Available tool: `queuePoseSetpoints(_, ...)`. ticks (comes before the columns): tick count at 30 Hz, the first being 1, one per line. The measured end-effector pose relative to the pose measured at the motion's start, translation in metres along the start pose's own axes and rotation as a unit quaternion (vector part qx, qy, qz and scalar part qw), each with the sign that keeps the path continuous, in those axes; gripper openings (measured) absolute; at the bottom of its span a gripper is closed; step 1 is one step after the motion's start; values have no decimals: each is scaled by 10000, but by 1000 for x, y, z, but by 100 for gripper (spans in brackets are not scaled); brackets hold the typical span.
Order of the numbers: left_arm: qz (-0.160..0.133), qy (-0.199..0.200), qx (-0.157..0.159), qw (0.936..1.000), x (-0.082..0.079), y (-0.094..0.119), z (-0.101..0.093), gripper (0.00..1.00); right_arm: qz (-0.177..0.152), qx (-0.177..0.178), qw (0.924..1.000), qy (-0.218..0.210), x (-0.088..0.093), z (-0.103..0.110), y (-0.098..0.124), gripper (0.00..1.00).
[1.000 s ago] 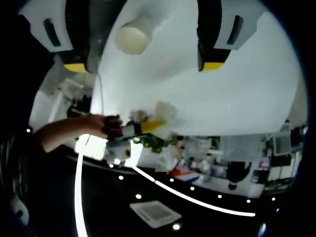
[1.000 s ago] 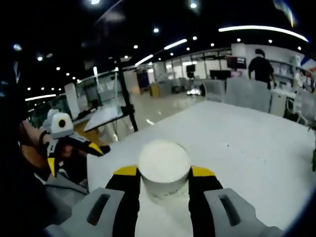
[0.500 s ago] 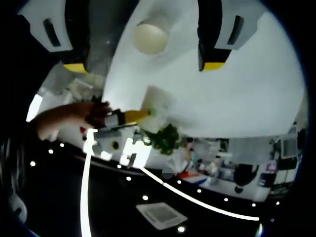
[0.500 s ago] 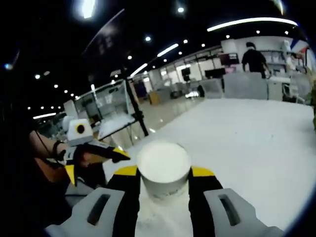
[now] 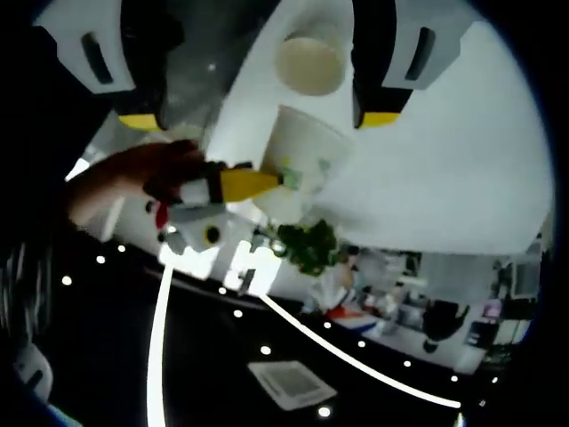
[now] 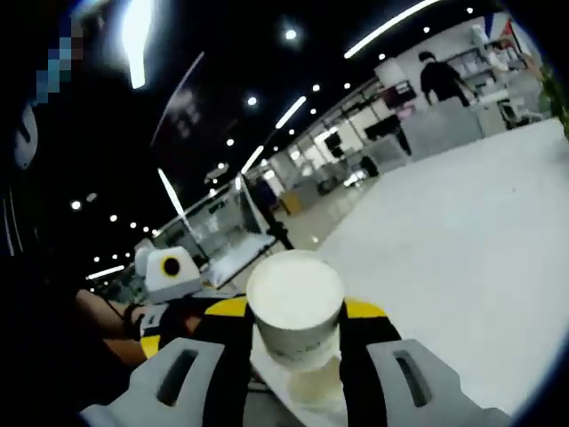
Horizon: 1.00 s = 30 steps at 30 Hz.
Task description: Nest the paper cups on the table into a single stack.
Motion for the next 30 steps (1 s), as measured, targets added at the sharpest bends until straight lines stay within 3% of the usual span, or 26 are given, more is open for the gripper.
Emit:
queuePoseSetpoints(3,-172,81,76,9998,-2,0,-3,82,-317,-93,9985,-448,0,1,-1,35)
queuePoseSetpoints(5,-202,204,130,9995,-2,1,-3,78,-357,-222,9965,-718,2,1,-2,35)
queuePoseSetpoints(13,-612,506,207,9966,-10,6,-3,75,-476,-196,9957,-775,3,-1,3,35)
queuePoseSetpoints(18,-854,578,277,9943,-13,12,-3,65,-560,-361,9930,-978,3,1,4,34)
queuePoseSetpoints(30,-906,602,497,9928,-11,19,-8,37,-588,-972,9866,-1174,5,10,6,35)
Point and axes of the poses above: the point that each gripper's makers call its tool centre point, and the gripper's own axes: y roughly backward along the fingers, z roughly to its left, x roughly out of its underside, the point moved 7 cm from there along y, roughly backward along the fingers, and after that the axes turned 8 degrees about z, right-handed, at the moved point
